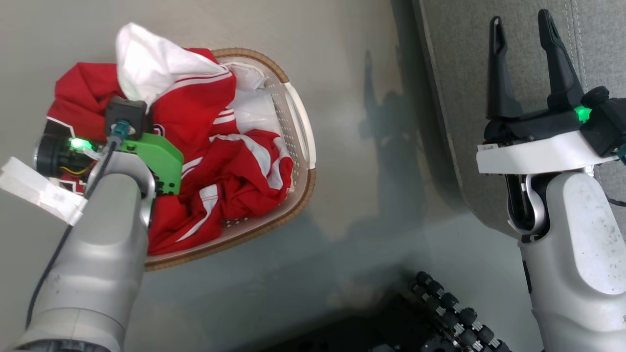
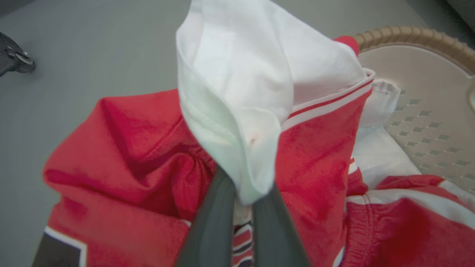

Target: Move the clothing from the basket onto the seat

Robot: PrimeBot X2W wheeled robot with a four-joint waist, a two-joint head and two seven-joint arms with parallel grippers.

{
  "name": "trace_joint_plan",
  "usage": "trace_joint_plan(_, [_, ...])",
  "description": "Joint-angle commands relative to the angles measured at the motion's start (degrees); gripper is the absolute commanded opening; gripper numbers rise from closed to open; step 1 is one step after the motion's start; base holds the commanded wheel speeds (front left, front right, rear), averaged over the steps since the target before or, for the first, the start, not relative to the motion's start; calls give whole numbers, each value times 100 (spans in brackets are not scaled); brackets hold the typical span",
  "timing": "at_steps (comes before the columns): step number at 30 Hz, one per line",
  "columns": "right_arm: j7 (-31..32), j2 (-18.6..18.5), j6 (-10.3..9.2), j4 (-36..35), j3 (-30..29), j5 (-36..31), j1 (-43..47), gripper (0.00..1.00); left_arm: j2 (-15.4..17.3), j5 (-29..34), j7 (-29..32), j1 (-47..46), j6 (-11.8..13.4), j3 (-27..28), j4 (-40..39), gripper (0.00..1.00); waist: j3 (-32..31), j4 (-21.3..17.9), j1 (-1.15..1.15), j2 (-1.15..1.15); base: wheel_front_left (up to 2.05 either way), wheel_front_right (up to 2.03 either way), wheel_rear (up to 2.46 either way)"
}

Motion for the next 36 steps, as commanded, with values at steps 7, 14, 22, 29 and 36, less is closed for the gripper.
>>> trace_joint_plan(7, [-20, -20, -4, 278, -304, -228, 372, 100, -183, -65, -11, 538, -311, -219, -613, 0, -846, 556, -1, 0, 0, 0, 0])
trace_joint_plan(14, [-20, -21, -5, 663, -518, -345, 909, 100, -347, -281, -12, 898, -558, -491, -1141, 0, -1833, 962, -1, 0, 0, 0, 0])
trace_joint_plan(22, [-20, -24, -5, 991, -417, -539, 1547, 100, -461, -803, 22, 1087, -608, -1089, -1644, 0, -3082, 1252, -1, 0, 0, 0, 0])
trace_joint_plan(29, [-20, -23, -5, 1184, -198, -612, 2013, 100, -185, -1743, 544, 774, -605, -2062, -2401, 0, -4147, 1295, -1, 0, 0, 0, 0])
trace_joint_plan(36, [-20, -21, -5, 1331, 126, -627, 2233, 100, 281, -2489, 977, 181, -600, -2569, -3091, 0, -4752, 1181, -1, 0, 0, 0, 0])
